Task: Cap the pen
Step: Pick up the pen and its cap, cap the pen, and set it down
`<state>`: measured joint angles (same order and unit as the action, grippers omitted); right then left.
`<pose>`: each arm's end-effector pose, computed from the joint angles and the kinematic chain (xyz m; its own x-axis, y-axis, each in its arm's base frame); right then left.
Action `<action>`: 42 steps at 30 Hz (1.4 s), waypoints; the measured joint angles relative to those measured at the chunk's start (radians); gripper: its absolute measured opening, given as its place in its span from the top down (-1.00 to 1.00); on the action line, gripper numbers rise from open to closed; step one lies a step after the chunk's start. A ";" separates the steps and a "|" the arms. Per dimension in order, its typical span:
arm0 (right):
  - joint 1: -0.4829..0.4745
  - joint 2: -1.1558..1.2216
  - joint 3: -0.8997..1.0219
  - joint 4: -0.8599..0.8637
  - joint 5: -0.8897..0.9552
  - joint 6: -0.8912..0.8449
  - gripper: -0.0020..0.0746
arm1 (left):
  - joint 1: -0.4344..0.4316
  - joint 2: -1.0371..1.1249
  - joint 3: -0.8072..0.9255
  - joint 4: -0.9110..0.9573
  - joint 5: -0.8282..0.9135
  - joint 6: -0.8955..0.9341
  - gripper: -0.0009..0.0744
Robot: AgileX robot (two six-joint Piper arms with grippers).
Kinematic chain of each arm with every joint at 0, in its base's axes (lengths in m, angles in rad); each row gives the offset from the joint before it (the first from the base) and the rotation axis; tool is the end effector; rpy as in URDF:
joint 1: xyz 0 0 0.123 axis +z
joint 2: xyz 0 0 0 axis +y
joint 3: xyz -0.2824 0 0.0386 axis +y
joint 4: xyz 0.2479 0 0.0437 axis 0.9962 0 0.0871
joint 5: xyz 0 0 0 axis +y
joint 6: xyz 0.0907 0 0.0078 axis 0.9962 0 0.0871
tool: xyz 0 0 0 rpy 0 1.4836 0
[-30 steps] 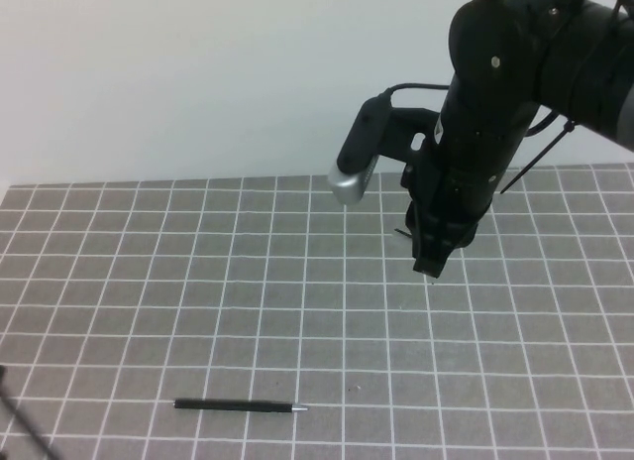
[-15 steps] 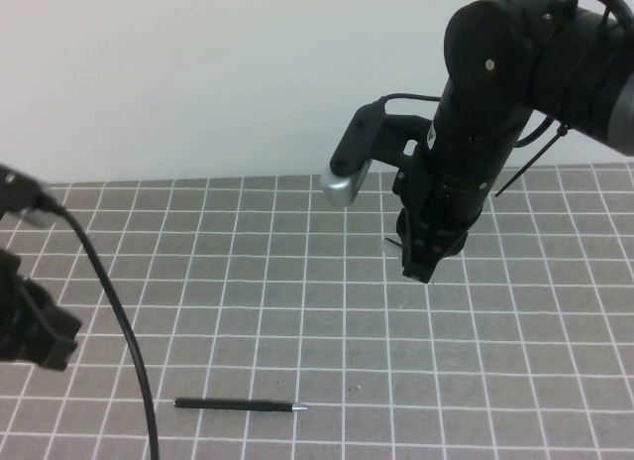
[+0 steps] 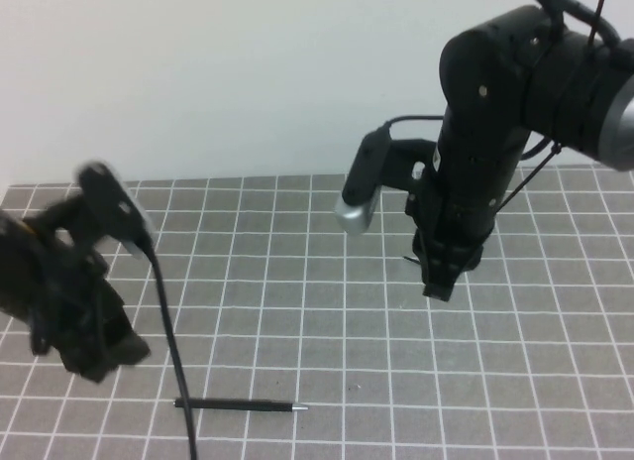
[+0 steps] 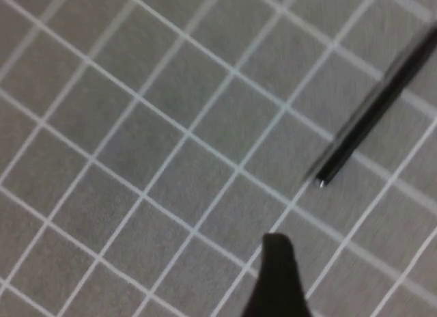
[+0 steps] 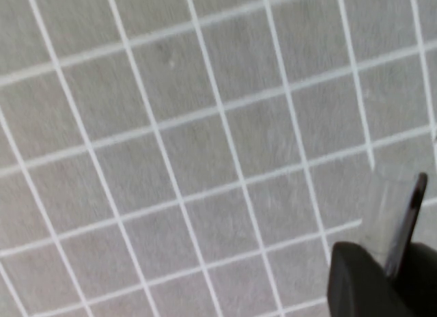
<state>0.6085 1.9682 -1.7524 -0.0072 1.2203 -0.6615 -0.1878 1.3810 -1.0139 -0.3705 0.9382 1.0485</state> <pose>0.3419 0.2375 0.2692 -0.2788 -0.9453 -0.1693 -0.9425 0.3032 -0.1408 0.2548 -0.0755 0.2787 -0.4088 0.7913 -0.4547 0.8620 0.4984 0.0924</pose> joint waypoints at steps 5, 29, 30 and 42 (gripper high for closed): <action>0.000 0.000 0.039 -0.014 0.000 0.009 0.71 | -0.082 0.090 0.000 0.105 -0.005 0.107 -0.43; 0.069 -0.002 0.175 -0.004 -0.006 0.030 0.71 | -0.178 0.276 0.000 0.167 -0.121 0.363 -0.27; 0.069 -0.002 0.175 0.007 -0.006 0.030 0.71 | -0.178 0.277 0.000 0.169 -0.133 0.363 -0.27; 0.069 -0.002 0.175 0.019 -0.006 0.028 0.71 | -0.178 0.302 0.000 0.117 -0.128 0.480 -0.08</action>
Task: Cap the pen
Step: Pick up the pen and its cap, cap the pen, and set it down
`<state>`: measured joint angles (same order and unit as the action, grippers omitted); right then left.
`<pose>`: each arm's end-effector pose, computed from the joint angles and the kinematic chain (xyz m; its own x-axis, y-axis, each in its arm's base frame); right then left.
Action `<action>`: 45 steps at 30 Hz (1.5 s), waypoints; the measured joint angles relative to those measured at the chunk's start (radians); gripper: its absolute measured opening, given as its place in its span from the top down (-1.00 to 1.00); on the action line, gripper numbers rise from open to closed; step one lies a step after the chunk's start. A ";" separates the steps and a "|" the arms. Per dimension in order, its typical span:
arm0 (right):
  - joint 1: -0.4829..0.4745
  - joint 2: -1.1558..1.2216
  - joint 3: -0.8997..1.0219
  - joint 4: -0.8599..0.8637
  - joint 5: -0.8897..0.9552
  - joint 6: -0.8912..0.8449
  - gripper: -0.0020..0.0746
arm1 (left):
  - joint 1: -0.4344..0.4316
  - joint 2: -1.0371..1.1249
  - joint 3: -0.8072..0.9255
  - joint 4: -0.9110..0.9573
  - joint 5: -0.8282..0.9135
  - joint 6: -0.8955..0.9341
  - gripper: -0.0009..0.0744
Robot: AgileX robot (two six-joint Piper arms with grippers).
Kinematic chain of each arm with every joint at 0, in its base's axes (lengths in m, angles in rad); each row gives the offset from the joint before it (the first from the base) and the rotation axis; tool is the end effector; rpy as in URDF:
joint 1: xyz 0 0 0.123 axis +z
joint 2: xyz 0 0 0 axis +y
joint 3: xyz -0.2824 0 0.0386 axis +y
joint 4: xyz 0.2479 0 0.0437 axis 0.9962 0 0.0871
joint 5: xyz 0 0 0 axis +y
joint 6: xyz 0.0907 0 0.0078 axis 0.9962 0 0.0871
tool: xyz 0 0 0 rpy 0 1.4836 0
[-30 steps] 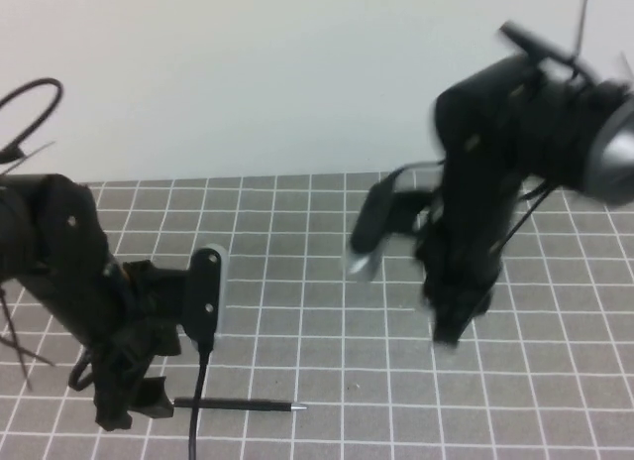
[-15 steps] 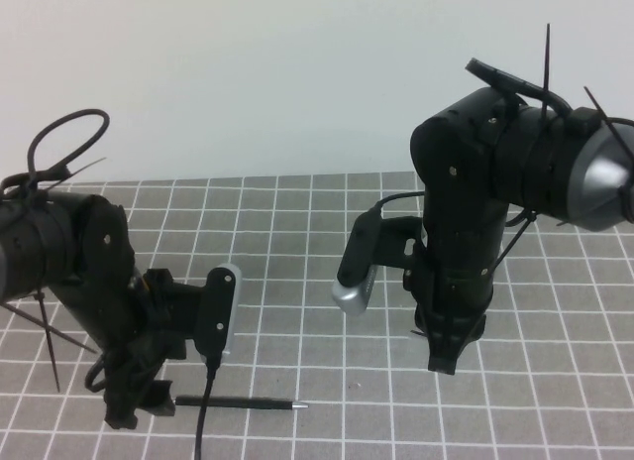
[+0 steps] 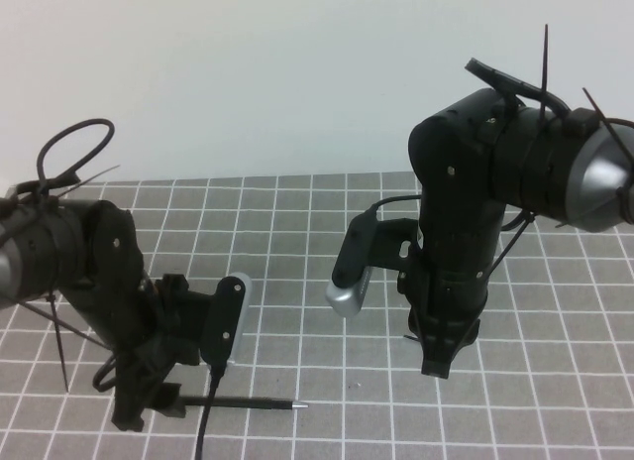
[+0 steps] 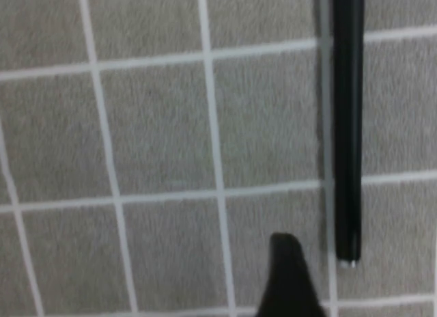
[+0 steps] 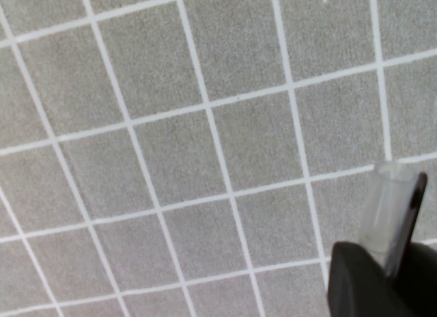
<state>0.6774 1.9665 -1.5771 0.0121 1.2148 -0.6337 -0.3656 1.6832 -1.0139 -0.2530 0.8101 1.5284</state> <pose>0.3073 0.2485 0.2241 -0.2597 -0.9644 -0.0501 -0.9651 0.2610 -0.0225 0.2824 -0.1258 0.1919 0.1763 0.9604 -0.2156 0.9778 -0.1458 0.1503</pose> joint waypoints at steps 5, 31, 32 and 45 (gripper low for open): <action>0.000 0.000 0.000 0.002 0.000 -0.002 0.71 | 0.000 0.011 0.000 0.001 -0.008 0.000 0.10; 0.000 0.000 0.000 0.007 0.000 0.004 0.71 | 0.000 0.071 0.000 0.006 -0.042 -0.021 0.09; 0.000 0.000 0.000 0.007 0.000 0.004 0.71 | 0.000 0.073 0.000 0.006 -0.042 -0.025 0.09; 0.000 0.000 0.000 0.009 0.000 0.006 0.71 | 0.000 0.108 0.000 0.009 -0.012 -0.031 0.45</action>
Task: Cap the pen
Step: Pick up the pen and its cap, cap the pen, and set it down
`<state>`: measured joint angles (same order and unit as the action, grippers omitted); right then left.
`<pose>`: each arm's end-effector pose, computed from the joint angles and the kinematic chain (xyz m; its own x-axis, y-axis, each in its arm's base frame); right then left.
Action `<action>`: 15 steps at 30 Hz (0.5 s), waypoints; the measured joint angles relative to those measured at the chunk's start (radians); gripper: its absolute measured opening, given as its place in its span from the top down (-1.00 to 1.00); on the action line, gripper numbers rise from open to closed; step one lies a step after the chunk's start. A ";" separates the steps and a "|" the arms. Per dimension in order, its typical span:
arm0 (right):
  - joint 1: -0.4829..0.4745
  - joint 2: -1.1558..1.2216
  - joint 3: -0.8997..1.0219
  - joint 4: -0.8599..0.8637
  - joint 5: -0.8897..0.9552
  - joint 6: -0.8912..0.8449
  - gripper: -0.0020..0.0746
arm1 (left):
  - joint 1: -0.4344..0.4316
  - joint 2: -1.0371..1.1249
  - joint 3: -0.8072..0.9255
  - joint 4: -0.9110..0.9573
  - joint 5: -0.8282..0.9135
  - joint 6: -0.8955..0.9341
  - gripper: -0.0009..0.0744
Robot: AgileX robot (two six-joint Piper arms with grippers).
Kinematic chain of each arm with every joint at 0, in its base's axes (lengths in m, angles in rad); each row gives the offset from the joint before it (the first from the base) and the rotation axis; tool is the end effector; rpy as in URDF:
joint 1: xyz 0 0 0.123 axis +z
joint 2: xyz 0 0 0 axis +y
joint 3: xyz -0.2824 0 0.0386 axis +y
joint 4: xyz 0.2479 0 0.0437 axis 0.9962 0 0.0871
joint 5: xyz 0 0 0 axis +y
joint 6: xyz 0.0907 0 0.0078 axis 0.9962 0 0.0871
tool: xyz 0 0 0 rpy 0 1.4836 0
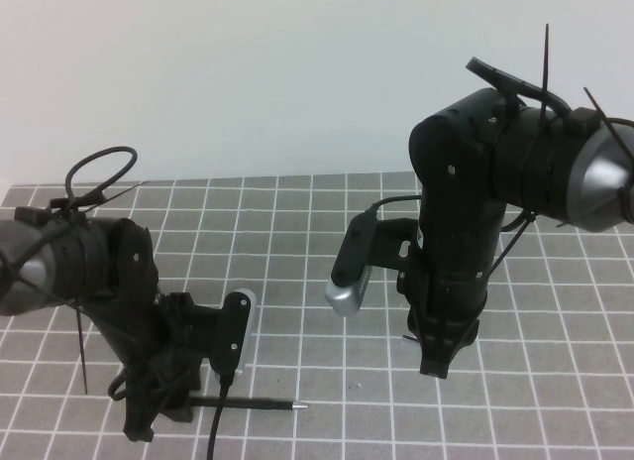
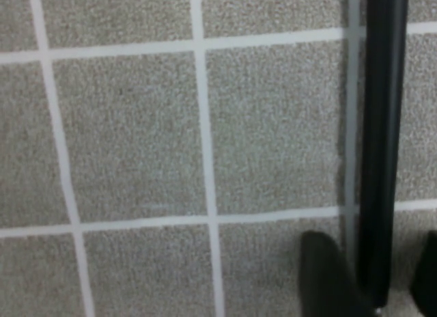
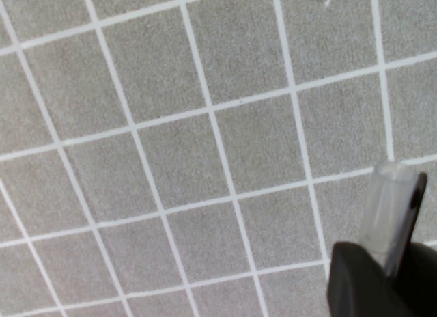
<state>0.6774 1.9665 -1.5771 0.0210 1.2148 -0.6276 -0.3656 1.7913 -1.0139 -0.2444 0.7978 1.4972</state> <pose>0.3068 0.2491 0.2241 -0.2684 -0.9617 -0.0552 -0.9629 0.2696 -0.0153 0.2889 -0.1275 0.1581 0.1305 0.9729 -0.1910 0.9911 -0.1226 0.0528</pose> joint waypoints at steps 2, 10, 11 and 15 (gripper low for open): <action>0.000 0.000 0.000 0.000 0.000 0.000 0.71 | 0.000 0.000 0.000 0.000 0.000 0.000 0.72; 0.000 0.000 0.000 0.000 0.000 -0.003 0.71 | 0.000 -0.020 0.000 0.004 -0.004 -0.025 0.97; 0.000 0.000 0.000 0.000 0.000 -0.003 0.71 | 0.000 -0.031 0.000 0.004 -0.015 -0.036 0.97; 0.000 -0.006 0.000 -0.006 0.000 -0.003 0.71 | 0.000 -0.100 0.000 0.020 -0.067 -0.080 0.97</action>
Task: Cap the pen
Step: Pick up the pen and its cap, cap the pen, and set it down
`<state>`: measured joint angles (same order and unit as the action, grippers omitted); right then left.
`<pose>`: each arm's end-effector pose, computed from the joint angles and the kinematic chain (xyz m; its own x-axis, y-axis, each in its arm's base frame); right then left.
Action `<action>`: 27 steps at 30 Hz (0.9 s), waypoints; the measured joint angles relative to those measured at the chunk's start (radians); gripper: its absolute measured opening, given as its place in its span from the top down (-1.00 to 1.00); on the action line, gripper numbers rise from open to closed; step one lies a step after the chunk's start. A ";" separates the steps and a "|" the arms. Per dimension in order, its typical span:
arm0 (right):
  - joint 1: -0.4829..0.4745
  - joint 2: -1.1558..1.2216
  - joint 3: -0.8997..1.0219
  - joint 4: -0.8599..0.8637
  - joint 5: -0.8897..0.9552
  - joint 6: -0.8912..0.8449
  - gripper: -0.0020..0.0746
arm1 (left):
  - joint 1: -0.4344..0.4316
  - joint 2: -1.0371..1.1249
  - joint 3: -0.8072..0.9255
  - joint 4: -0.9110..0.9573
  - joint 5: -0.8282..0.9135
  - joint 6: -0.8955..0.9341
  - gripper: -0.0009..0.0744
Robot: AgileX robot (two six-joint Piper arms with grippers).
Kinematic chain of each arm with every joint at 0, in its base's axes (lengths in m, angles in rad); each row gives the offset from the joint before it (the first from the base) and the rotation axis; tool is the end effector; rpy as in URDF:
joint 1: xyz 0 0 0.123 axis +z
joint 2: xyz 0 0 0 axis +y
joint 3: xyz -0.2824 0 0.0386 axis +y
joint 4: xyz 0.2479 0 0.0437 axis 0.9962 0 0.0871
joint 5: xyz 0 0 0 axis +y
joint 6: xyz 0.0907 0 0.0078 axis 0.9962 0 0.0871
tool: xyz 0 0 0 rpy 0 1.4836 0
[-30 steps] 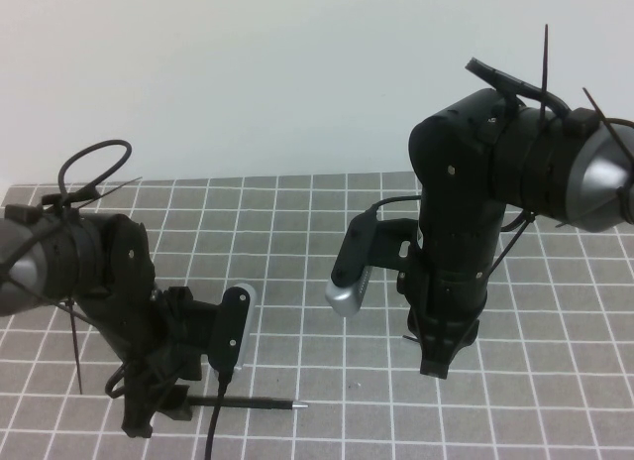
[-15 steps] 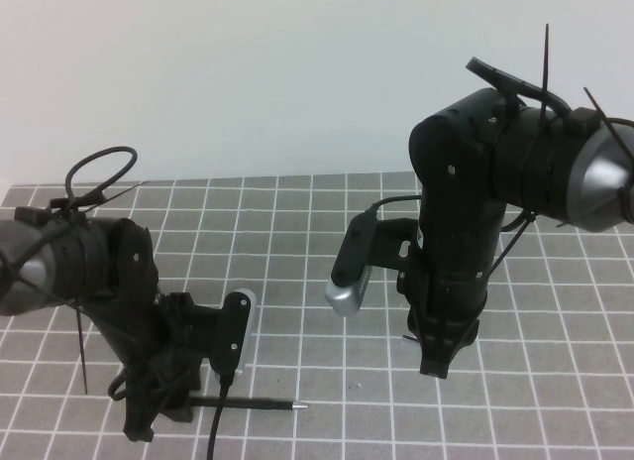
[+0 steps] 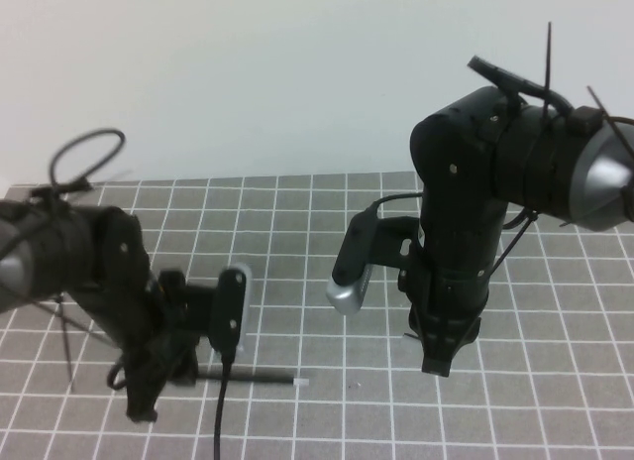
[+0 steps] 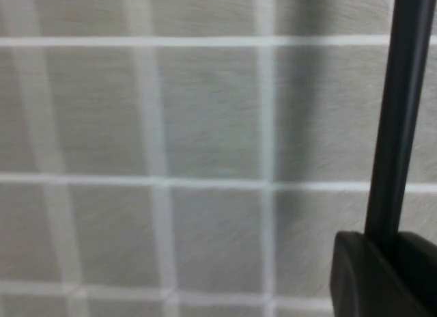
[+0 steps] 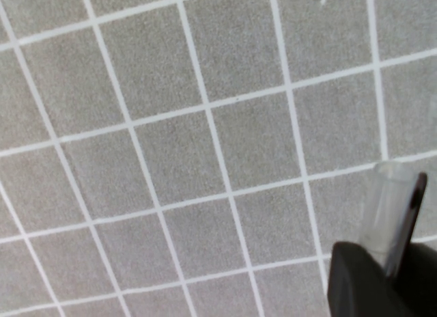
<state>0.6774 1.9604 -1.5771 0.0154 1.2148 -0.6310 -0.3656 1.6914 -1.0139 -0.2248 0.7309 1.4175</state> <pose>0.3066 0.2483 0.2265 -0.2631 -0.9631 -0.0570 -0.9640 0.2647 -0.0234 0.2903 -0.1257 0.1904 0.0842 0.9722 -0.2183 0.9789 -0.0397 0.2005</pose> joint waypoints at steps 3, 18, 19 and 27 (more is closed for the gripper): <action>0.000 -0.017 0.000 -0.001 0.000 0.000 0.71 | 0.000 -0.063 0.000 0.051 -0.015 -0.007 0.97; 0.000 -0.200 -0.041 0.165 0.006 0.030 0.71 | 0.000 -0.455 0.066 0.101 -0.156 -0.015 0.97; 0.000 -0.207 -0.041 0.179 0.006 0.032 0.71 | -0.004 -0.484 0.098 0.118 -0.183 -0.012 0.97; 0.044 -0.234 0.047 0.213 0.006 0.034 0.71 | -0.020 -0.709 0.445 0.275 -0.535 -0.014 0.97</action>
<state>0.7218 1.7263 -1.5303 0.2289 1.2210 -0.5972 -0.3860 0.9826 -0.5687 0.0499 0.1958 1.4035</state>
